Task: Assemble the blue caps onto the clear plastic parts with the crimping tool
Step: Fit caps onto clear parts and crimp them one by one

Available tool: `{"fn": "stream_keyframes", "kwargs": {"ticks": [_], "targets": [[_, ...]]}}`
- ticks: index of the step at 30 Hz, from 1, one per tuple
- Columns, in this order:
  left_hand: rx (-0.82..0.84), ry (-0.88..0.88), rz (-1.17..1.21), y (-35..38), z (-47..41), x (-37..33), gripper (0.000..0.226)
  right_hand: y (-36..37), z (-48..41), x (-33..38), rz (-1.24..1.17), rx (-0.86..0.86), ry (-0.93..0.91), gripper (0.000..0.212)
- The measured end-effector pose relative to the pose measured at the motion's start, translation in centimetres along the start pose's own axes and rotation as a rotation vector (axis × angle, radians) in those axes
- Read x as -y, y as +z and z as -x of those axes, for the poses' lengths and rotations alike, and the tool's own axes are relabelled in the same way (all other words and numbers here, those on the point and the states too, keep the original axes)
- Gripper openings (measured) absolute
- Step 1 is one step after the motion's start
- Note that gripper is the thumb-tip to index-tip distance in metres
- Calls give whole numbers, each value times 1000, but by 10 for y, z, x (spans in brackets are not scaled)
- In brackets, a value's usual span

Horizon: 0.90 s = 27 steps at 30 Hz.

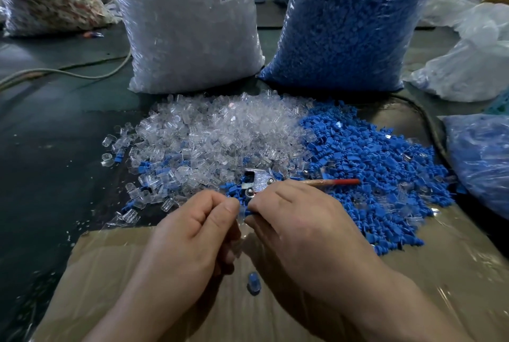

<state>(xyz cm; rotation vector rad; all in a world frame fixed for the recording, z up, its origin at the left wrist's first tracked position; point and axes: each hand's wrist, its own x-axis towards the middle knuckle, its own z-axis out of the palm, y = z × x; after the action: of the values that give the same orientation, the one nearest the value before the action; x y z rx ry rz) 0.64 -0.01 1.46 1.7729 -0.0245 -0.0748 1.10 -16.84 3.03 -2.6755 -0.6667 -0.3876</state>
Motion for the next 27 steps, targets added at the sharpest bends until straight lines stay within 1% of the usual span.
{"fn": "stream_keyframes", "kwargs": {"ticks": [2, 4, 6, 9, 12, 14, 15, 16, 17, 18, 19, 20, 21, 22, 23, 25, 27], "targets": [[12, 9, -41, -3, 0, -2, 36, -1, 1, 1, -29, 25, -17, 10], [12, 0, -32, -3, 1, -4, 43, -3, 2, 2, -56, 48, -41, 8], [34, -34, 5, -3, 1, -5, 43, -5, 2, 2, -74, 62, -49, 10], [59, -88, 147, -2, 1, -6, 39, -8, 3, 4, -110, 63, -4, 20], [72, -101, 256, 0, 1, -7, 34, -11, 3, 6, -168, 91, 25, 29], [79, -93, 275, 1, 2, -6, 34, -11, 3, 6, -143, 118, 30, 30], [79, -79, 278, 1, 3, -5, 34, -12, 3, 6, -180, 138, 68, 31], [84, -53, 286, 0, 4, -4, 35, -13, 3, 8, -306, 162, 150, 32], [102, -7, 290, 0, 5, -4, 35, -16, 4, 10, -546, 183, 280, 30], [126, 66, 262, 0, 7, -3, 32, -19, 4, 12, -839, 215, 445, 29], [147, 159, 201, 0, 8, -3, 30, -22, 2, 14, -1114, 289, 603, 31], [164, 248, 132, 1, 10, -4, 31, -25, 1, 15, -1302, 344, 706, 32], [171, 313, 77, 0, 11, -4, 29, -26, 2, 14, -1359, 377, 745, 33], [156, 350, 21, -3, 11, -6, 26, -26, 1, 12, -1323, 382, 750, 34], [125, 364, -45, -6, 10, -6, 22, -25, 1, 9, -1181, 361, 710, 36], [59, 345, -204, -16, 6, -7, 19, -21, 2, 5, -733, 284, 556, 37], [54, 320, -394, -22, 2, -6, 17, -13, 6, -1, -313, 246, 404, 37]]}}
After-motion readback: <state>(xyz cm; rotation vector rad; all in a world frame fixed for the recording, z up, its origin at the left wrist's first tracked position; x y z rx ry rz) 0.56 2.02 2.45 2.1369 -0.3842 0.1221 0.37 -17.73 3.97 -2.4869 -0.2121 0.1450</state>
